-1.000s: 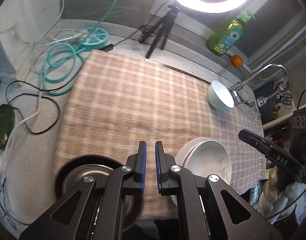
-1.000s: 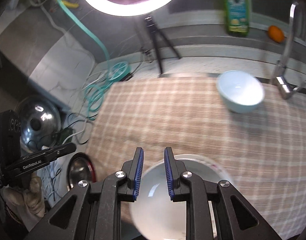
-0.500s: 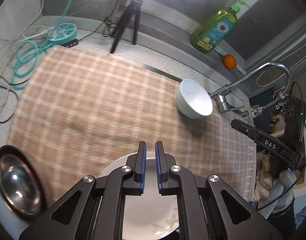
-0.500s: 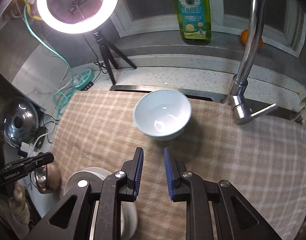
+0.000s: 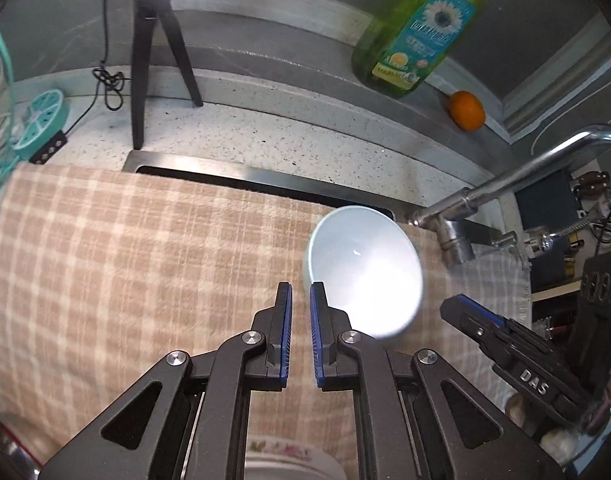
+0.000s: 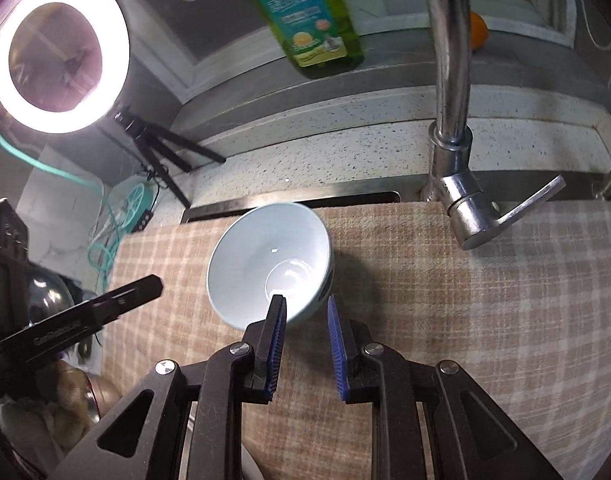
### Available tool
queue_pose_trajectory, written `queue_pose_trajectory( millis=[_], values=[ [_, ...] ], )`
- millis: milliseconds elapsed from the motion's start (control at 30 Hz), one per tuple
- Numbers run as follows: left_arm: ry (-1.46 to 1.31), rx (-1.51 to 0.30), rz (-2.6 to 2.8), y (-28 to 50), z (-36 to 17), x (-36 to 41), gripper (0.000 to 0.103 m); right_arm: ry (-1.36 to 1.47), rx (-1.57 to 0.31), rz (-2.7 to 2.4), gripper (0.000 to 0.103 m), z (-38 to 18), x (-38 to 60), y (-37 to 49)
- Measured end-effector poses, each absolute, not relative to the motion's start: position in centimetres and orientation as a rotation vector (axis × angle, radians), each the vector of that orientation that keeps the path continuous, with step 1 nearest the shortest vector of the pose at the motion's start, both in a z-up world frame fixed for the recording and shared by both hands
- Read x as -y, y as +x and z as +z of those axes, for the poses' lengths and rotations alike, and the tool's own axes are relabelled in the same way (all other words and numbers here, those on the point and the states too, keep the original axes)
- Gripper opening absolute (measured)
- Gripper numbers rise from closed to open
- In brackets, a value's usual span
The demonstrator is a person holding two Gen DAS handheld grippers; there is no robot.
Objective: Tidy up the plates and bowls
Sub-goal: 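Move both tools to the rim of the pale blue bowl by the faucet, then close both tools on the rim of the pale blue bowl, then lift the pale blue bowl with both tools and carry it over the steel bowls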
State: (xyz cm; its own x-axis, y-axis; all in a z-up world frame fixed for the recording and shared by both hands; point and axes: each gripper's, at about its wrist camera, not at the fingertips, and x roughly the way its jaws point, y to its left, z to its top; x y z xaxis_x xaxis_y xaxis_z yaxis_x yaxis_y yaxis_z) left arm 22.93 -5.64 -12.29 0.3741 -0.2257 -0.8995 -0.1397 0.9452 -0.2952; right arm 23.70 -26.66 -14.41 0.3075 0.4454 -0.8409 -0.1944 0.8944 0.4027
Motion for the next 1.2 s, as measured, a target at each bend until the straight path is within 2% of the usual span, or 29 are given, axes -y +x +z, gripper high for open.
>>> queue_pose_trajectory(
  millis=[267, 733, 967, 1200],
  values=[
    [-0.322, -1.232, -0.088, 26.4, -14.0, 6.2, 0.008, 0.283, -1.198, 0.376, 0.019, -15.7, 26.1, 25.3],
    [-0.253, -1.256, -0.112, 28.2, -15.3, 7.4, 0.008, 0.301, -1.232, 0.338, 0.019, -17.2, 26.0, 26.2],
    [-0.261, -1.266, -0.114, 28.4, -16.0, 7.5, 0.005, 0.301, -1.254, 0.354, 0.009, -17.9, 25.8, 26.5],
    [-0.253, -1.261, -0.108, 28.4, -16.0, 7.8, 0.005, 0.294, -1.249, 0.353, 0.009, -17.7, 25.5, 26.4]
  ],
)
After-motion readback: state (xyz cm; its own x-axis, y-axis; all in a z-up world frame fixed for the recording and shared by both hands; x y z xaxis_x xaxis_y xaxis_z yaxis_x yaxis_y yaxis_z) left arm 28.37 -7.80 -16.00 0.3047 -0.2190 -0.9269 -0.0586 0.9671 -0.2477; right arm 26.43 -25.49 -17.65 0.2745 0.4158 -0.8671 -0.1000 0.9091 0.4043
